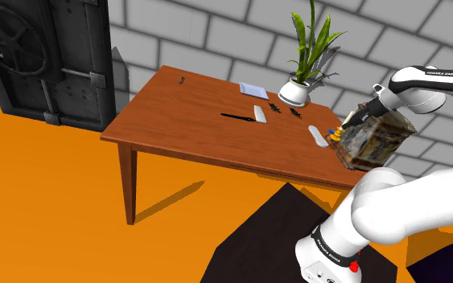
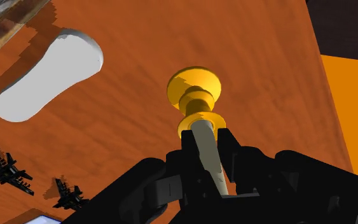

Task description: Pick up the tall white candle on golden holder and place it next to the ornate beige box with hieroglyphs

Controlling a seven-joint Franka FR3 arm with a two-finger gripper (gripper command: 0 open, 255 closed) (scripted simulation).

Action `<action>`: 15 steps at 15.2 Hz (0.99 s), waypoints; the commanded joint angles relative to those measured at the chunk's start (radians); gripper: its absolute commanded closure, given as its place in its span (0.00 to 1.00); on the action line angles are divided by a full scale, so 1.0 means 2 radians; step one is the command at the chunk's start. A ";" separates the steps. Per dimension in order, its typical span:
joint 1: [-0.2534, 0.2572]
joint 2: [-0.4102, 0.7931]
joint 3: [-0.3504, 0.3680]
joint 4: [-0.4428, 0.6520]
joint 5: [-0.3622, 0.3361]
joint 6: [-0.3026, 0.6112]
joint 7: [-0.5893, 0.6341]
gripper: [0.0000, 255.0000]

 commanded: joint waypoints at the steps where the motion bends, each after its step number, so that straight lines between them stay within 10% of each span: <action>1: 0.003 0.001 -0.010 -0.009 -0.002 0.013 -0.004 1.00; 15: 0.056 0.017 -0.099 -0.057 -0.012 0.101 -0.030 1.00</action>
